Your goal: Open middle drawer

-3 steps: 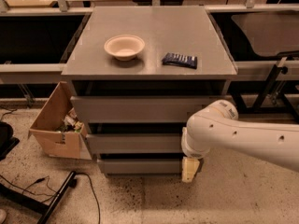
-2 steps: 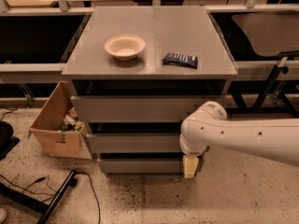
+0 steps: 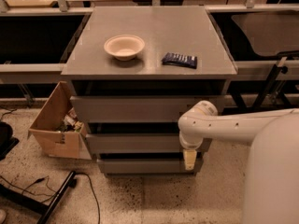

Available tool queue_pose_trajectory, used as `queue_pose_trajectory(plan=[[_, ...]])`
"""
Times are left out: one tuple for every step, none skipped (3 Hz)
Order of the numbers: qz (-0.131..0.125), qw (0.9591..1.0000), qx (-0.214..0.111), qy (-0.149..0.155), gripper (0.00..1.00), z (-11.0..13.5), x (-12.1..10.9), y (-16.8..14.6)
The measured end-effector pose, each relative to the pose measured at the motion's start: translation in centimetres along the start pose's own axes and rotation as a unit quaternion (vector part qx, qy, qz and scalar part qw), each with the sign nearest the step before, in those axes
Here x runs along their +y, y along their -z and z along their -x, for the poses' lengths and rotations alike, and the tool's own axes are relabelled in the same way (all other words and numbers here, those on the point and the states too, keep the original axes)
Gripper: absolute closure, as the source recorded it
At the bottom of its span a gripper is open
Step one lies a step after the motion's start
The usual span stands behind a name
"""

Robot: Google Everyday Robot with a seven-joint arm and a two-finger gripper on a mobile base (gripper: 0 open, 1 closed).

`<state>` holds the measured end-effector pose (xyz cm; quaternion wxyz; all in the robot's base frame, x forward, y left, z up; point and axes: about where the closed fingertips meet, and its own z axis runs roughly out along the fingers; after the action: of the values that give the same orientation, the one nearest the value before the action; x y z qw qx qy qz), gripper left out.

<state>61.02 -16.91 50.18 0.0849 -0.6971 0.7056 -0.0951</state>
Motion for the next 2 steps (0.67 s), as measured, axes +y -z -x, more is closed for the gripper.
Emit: queue_pose_trajectory(plan=[[0.007,0.9996,-0.017,-0.02,0.0,0.6,-1.9,-2.8],[0.023,0.9985,-0.035,-0.035,0.16,1.7,-2.9,-5.4]])
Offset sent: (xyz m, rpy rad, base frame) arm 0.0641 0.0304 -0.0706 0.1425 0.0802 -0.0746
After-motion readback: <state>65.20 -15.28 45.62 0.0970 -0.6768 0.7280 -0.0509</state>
